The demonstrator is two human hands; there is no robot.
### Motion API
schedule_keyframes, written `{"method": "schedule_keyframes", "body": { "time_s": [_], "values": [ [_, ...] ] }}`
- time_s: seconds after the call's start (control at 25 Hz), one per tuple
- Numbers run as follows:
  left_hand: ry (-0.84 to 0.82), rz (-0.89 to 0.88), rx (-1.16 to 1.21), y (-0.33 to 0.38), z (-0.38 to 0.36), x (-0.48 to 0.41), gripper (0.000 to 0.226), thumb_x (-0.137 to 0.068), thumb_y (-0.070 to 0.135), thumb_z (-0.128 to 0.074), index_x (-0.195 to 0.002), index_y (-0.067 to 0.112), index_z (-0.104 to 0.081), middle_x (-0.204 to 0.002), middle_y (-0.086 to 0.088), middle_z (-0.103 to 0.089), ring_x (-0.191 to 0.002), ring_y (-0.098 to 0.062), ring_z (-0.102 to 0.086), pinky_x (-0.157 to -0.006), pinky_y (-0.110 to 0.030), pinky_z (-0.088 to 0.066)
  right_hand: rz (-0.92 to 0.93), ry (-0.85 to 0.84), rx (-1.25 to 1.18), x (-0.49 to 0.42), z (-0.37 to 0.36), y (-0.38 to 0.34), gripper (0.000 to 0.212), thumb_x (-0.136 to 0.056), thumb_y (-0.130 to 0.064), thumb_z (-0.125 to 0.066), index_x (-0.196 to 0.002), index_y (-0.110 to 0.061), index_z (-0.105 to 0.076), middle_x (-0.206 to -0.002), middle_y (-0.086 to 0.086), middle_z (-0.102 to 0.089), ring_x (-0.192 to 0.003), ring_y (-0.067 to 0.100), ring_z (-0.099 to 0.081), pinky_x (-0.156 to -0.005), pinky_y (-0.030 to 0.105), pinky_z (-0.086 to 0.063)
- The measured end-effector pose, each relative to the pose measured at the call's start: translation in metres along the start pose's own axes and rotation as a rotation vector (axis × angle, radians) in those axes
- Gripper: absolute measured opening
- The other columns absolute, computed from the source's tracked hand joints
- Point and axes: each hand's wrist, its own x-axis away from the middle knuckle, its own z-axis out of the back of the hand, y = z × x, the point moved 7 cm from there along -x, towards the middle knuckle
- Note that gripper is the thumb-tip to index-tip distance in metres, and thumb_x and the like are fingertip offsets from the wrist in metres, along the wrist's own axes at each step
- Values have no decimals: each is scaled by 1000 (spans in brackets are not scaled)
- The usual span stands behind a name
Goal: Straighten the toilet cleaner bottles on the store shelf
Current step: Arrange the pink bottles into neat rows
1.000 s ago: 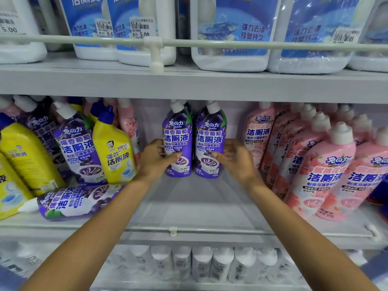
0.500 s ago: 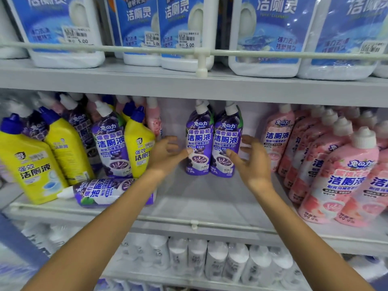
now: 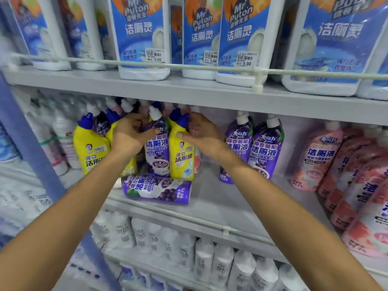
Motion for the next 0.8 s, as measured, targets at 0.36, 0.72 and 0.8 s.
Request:
{"method": "schedule_keyframes", "body": {
  "time_s": [0.36, 0.72, 0.8],
  "values": [
    [-171, -43, -300, -18, -23, -12, 66, -77, 19, -87, -135, 9, -58, -118, 2, -65, -106, -17, -60, -93, -27, -47, -71, -143, 394, -24, -19, 16, 61, -79, -37, -85, -127, -12, -55, -124, 6, -70, -110, 22, -67, -91, 33, -55],
    [-20, -21, -343, -18, 21, -14, 54, -69, 26, -92, -115, 11, -69, -106, -6, -73, -97, -27, -68, -91, -42, -55, -36, -47, 515, -28, -41, 11, 45, -78, -45, -82, -113, -20, -70, -109, 3, -75, -100, 24, -69, -80, 33, -53],
    [-7, -16, -317, -21, 29, -11, 52, -70, 23, -91, -115, 10, -69, -100, -4, -70, -93, -25, -67, -91, -43, -55, -20, 2, 536, -28, -52, 7, 44, -78, -46, -82, -112, -20, -68, -106, 2, -75, -96, 25, -68, -74, 32, -51]
  ]
}}
